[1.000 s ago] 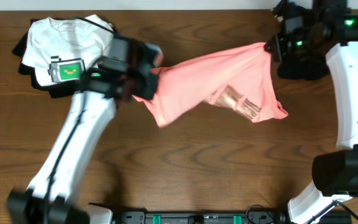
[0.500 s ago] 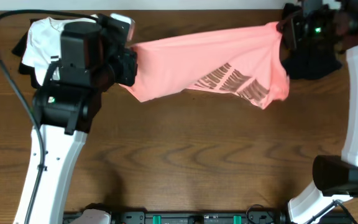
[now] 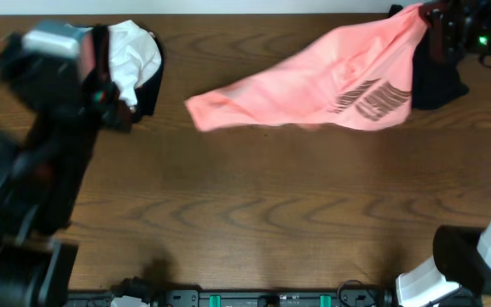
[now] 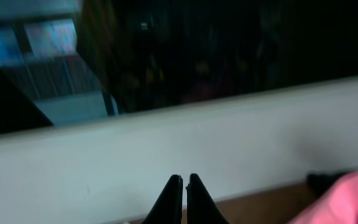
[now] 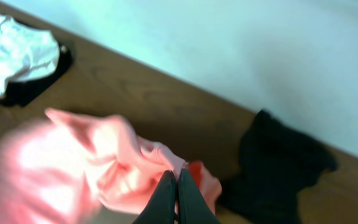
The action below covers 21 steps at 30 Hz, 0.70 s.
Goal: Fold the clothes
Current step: 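Release the left gripper, leaving the shirt hanging from the right gripper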
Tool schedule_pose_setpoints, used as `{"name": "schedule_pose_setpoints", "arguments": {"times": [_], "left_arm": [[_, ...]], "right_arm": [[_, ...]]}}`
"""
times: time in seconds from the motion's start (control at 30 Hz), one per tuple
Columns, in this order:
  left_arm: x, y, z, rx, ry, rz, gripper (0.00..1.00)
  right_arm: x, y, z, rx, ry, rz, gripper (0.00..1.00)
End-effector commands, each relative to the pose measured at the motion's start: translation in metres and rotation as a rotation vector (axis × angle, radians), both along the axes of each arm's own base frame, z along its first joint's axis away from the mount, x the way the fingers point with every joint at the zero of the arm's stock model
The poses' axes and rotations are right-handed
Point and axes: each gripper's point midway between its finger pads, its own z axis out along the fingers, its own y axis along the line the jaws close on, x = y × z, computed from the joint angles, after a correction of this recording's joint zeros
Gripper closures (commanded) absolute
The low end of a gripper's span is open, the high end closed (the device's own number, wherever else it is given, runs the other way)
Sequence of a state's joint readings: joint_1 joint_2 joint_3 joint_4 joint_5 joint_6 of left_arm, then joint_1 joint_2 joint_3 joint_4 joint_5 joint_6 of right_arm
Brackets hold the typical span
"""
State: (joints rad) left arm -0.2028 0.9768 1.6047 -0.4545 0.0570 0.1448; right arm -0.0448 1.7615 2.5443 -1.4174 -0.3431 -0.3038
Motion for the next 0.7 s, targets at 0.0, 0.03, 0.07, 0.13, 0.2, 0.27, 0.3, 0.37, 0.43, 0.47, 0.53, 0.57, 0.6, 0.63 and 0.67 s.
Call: {"name": "schedule_pose_setpoints", "arguments": {"times": [0.0, 0.03, 0.07, 0.13, 0.2, 0.27, 0.3, 0.37, 0.43, 0.47, 0.53, 0.57, 0.6, 0.63, 0.67], "left_arm": [[-0.004, 0.006, 0.008, 0.01, -0.03, 0.027, 0.94], [-0.004, 0.006, 0.008, 0.01, -0.027, 0.026, 0.94], [-0.002, 0.005, 0.005, 0.012, -0.016, 0.026, 0.94], [0.006, -0.002, -0.009, 0.017, 0.036, -0.008, 0.94], [0.014, -0.012, -0.024, 0.013, 0.099, -0.056, 0.94], [0.024, -0.026, -0.047, 0.024, 0.185, -0.122, 0.94], [0.028, -0.033, -0.057, 0.029, 0.225, -0.156, 0.94], [0.037, -0.046, -0.08, 0.035, 0.312, -0.222, 0.94], [0.045, -0.056, -0.102, 0.037, 0.394, -0.273, 0.94], [0.049, -0.061, -0.112, 0.037, 0.431, -0.294, 0.94], [0.056, -0.069, -0.13, 0.034, 0.498, -0.333, 0.94], [0.059, -0.074, -0.137, 0.03, 0.527, -0.358, 0.94], [0.06, -0.078, -0.143, 0.026, 0.548, -0.384, 0.94], [0.06, -0.085, -0.148, 0.018, 0.57, -0.423, 0.94], [0.06, -0.09, -0.153, 0.012, 0.589, -0.454, 0.94]], "right_arm": [[-0.02, -0.009, 0.036, -0.034, -0.119, -0.027, 0.99], [-0.021, -0.009, 0.038, -0.034, -0.127, -0.027, 0.99], [-0.022, -0.009, 0.038, -0.034, -0.127, -0.026, 0.99], [-0.021, -0.008, 0.035, -0.033, -0.115, -0.023, 0.99], [-0.019, -0.007, 0.03, -0.031, -0.097, -0.02, 0.99], [-0.016, -0.007, 0.026, -0.031, -0.083, -0.018, 0.99], [-0.015, -0.006, 0.025, -0.03, -0.08, -0.017, 0.99], [-0.015, -0.005, 0.024, -0.03, -0.078, -0.015, 0.99], [-0.014, -0.005, 0.024, -0.027, -0.078, -0.015, 0.99], [-0.015, -0.005, 0.024, -0.025, -0.079, -0.013, 0.99], [-0.014, -0.003, 0.024, -0.019, -0.077, -0.014, 0.99], [-0.013, 0.0, 0.024, -0.01, -0.073, -0.011, 0.99], [-0.011, 0.002, 0.023, 0.001, -0.071, -0.013, 0.99], [-0.007, 0.003, 0.023, 0.021, -0.067, -0.023, 0.99], [-0.003, 0.003, 0.022, 0.036, -0.064, -0.032, 0.99]]}}
